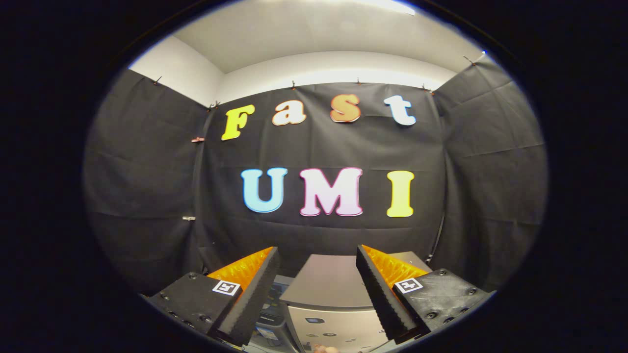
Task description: Put the clothes into the washing machine and then close the washing machine lid.
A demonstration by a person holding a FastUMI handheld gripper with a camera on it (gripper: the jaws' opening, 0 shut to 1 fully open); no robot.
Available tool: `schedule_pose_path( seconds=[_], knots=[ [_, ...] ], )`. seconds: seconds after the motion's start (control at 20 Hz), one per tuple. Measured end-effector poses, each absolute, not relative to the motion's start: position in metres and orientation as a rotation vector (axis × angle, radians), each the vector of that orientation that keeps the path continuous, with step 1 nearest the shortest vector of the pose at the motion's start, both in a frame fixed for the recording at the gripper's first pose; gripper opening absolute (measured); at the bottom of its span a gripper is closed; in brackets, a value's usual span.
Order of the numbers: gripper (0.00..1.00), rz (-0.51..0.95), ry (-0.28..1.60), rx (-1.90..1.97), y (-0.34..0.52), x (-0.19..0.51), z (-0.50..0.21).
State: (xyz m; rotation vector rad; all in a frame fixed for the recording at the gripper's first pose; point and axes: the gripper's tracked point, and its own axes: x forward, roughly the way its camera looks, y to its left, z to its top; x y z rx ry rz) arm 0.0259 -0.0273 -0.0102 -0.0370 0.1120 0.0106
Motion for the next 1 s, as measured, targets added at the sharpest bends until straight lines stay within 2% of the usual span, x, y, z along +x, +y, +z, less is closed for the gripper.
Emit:
schedule_pose_path(
  seconds=[0.5, 1.0],
  knots=[
    [0.99, -0.034, 0.126, -0.026, -0.072, -0.024, -0.011],
    [0.99, 0.008, 0.070, -0.032, -0.059, -0.033, 0.000]
  ],
)
